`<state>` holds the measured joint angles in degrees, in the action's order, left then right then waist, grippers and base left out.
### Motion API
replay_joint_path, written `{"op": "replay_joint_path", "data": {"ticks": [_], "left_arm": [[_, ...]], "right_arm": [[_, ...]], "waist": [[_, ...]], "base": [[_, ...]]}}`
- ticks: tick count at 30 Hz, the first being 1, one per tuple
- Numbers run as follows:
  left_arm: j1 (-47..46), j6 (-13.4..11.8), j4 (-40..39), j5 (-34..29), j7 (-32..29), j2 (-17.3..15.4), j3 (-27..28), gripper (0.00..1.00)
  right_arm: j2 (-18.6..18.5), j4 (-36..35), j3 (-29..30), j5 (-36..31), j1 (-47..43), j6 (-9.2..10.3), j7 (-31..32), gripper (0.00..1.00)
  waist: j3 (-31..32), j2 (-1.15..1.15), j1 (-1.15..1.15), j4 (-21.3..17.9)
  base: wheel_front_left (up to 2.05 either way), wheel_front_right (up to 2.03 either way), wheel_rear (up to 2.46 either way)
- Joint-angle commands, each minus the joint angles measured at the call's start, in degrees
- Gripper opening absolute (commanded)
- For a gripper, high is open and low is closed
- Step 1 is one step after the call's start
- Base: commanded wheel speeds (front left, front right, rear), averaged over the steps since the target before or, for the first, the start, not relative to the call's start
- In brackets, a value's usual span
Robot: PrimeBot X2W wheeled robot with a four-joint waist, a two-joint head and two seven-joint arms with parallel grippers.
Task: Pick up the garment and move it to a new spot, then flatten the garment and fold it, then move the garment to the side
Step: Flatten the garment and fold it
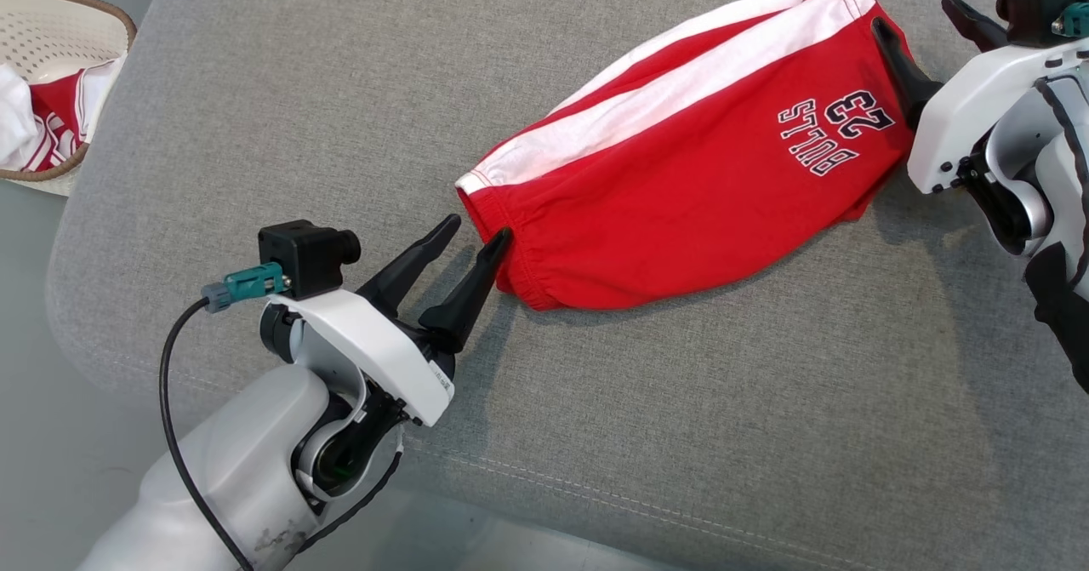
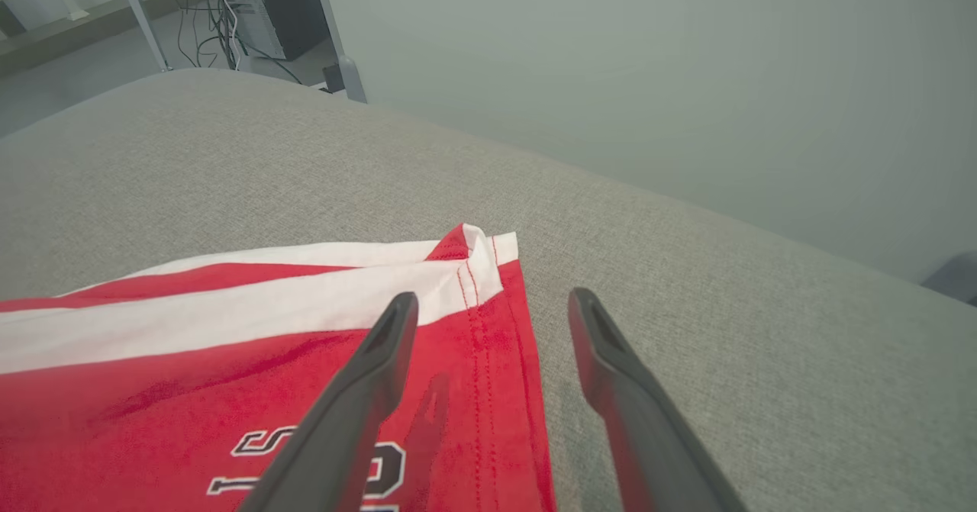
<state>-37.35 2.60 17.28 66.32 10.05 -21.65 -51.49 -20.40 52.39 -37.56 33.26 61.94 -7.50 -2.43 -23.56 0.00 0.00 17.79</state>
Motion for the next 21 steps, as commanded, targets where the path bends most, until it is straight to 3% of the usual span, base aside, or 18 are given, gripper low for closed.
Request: {"op": "replay_joint_path", "data": {"ticks": [1,5,9,21], "left_arm": [[-0.1,-0.9,-1.5,0.1,-0.6,-2.8,2.0,1.0],[0.1,-0.7,-1.9,2.1,-2.4,-2.3,2.0,1.0],[-0.6,1.2,-0.8,3.3,-4.4,-1.4,1.2,1.0],[-3.9,3.9,7.7,6.8,-7.2,2.5,0.8,1.0]], "right_arm": [[0.4,-0.8,-0.5,0.6,-0.4,0.01,1.3,1.0],[0.8,1.4,-1.1,0.8,0.4,0.01,4.1,1.0],[1.4,3.6,-2.1,1.4,1.3,0.01,6.6,1.0],[2.5,7.2,-5.6,3.8,3.7,0.01,11.6,1.0]], "waist": [[-0.3,0.0,0.0,-0.1],[-0.7,0.0,0.0,0.2],[-1.1,0.0,0.0,0.4],[-1.8,0.0,0.0,0.8]], "base": [[0.0,0.0,0.0],[0.0,0.0,0.0],[0.0,0.0,0.0],[0.0,0.0,0.0]]}}
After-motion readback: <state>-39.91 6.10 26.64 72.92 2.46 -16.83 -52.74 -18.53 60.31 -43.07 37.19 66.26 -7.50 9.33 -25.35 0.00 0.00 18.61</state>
